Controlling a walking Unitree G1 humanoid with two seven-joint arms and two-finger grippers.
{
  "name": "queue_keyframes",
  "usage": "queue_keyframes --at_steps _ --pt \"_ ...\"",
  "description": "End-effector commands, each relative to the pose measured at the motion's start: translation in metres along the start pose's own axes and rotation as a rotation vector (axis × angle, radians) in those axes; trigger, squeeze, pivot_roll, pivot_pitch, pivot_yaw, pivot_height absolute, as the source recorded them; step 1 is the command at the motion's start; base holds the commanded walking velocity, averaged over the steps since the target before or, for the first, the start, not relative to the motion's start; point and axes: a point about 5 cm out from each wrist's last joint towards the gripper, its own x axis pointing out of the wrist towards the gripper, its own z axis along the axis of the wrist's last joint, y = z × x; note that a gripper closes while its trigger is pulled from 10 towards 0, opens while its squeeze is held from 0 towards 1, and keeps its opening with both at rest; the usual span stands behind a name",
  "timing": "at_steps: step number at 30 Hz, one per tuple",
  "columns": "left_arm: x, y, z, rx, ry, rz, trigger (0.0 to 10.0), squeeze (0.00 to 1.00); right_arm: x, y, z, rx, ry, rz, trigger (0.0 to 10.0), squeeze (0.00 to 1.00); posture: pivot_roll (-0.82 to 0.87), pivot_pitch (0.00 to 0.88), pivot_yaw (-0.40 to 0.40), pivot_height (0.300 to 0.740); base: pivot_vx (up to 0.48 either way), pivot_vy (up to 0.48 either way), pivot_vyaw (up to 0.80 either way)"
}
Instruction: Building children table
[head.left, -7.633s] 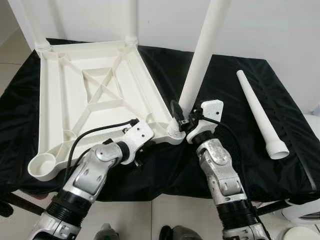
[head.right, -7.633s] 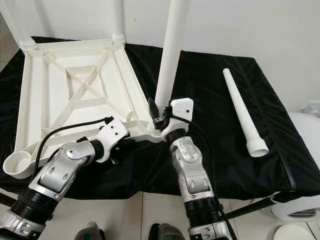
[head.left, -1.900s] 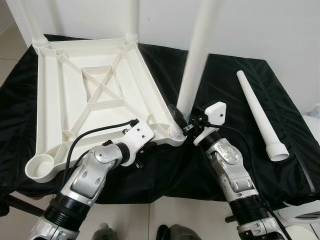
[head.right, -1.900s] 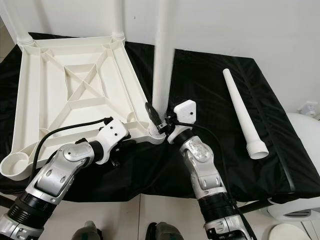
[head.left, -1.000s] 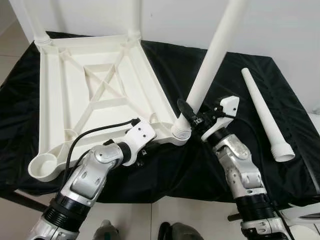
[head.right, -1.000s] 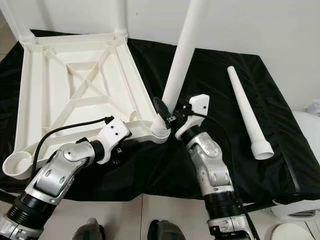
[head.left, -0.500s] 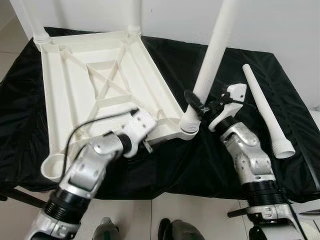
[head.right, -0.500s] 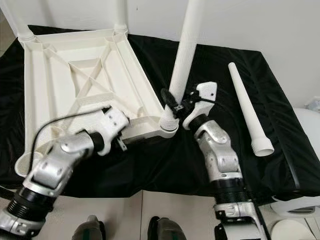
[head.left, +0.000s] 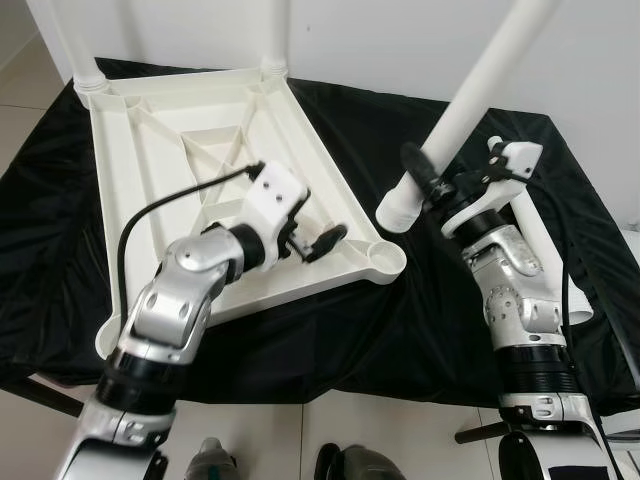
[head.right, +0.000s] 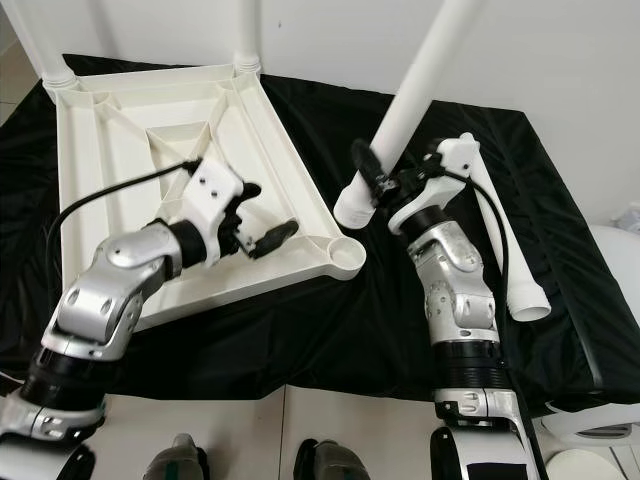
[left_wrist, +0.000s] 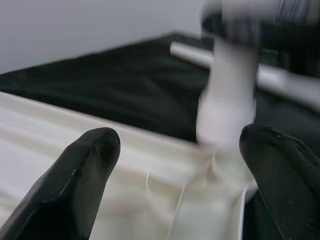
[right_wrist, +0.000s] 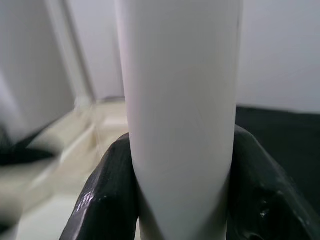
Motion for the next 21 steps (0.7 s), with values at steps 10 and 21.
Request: queue_keyframes --at_steps 10,21 --pt "0.011 -0.012 0.034 -0.183 -0.135 -0.168 10.0 0.0 -0.024 -0.005 -0.018 -0.073 0.19 0.225 10.0 0.0 0.1 0.013 -0.099 0.74 0.0 0.0 0.0" --pt "0.017 -0.033 0.057 -0.25 -0.205 -0.401 10.0 0.0 -0.027 -0.008 -0.012 -0.082 0.199 0.281 10.0 0.0 0.08 0.003 -0.092 0.74 0.0 0.0 0.0"
